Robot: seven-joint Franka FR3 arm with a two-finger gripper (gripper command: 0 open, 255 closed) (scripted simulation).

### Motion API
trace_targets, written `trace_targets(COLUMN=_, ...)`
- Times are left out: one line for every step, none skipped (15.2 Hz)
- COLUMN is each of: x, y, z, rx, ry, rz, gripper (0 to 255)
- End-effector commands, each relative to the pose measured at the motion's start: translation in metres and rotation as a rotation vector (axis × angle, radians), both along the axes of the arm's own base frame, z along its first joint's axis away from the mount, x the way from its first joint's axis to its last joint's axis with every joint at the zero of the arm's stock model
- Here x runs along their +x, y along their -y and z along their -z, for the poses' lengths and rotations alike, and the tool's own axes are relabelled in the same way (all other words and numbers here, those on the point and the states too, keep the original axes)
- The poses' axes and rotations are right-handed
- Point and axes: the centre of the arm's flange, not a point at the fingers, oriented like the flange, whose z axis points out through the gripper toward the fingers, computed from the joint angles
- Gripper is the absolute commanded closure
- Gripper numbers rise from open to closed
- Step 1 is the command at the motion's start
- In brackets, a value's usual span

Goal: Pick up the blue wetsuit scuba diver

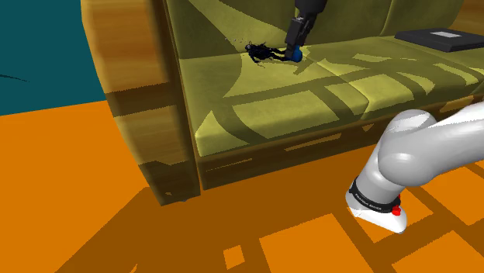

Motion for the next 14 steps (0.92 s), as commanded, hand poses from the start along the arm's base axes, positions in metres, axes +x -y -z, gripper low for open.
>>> trace_targets(x=0.000, y=0.000, z=0.000, rx=0.000, ry=0.000, rz=0.000, gripper=0)
trace_targets(x=0.011, y=0.008, z=0.001, rx=0.006, ry=0.003, rz=-0.012, gripper=0)
trace_targets(x=0.021, y=0.016, z=0.002, rx=0.013, ry=0.006, rz=-0.023, gripper=0)
trace_targets(x=0.032, y=0.024, z=0.003, rx=0.019, ry=0.009, rz=-0.035, gripper=0)
trace_targets(x=0.043, y=0.032, z=0.004, rx=0.026, ry=0.012, rz=-0.046, gripper=0)
trace_targets(x=0.054, y=0.040, z=0.006, rx=0.032, ry=0.015, rz=-0.058, gripper=0)
trace_targets(x=0.065, y=0.048, z=0.007, rx=0.039, ry=0.018, rz=-0.069, gripper=0)
trace_targets(x=0.076, y=0.055, z=0.008, rx=0.045, ry=0.021, rz=-0.081, gripper=0)
trace_targets(x=0.088, y=0.063, z=0.009, rx=0.052, ry=0.024, rz=-0.092, gripper=0)
trace_targets(x=0.099, y=0.070, z=0.010, rx=0.058, ry=0.027, rz=-0.104, gripper=0)
trace_targets(x=0.111, y=0.077, z=0.012, rx=0.065, ry=0.029, rz=-0.115, gripper=0)
trace_targets(x=0.122, y=0.084, z=0.013, rx=0.071, ry=0.032, rz=-0.127, gripper=0)
trace_targets(x=0.134, y=0.090, z=0.014, rx=0.078, ry=0.035, rz=-0.138, gripper=0)
trace_targets(x=0.145, y=0.097, z=0.016, rx=0.084, ry=0.038, rz=-0.150, gripper=0)
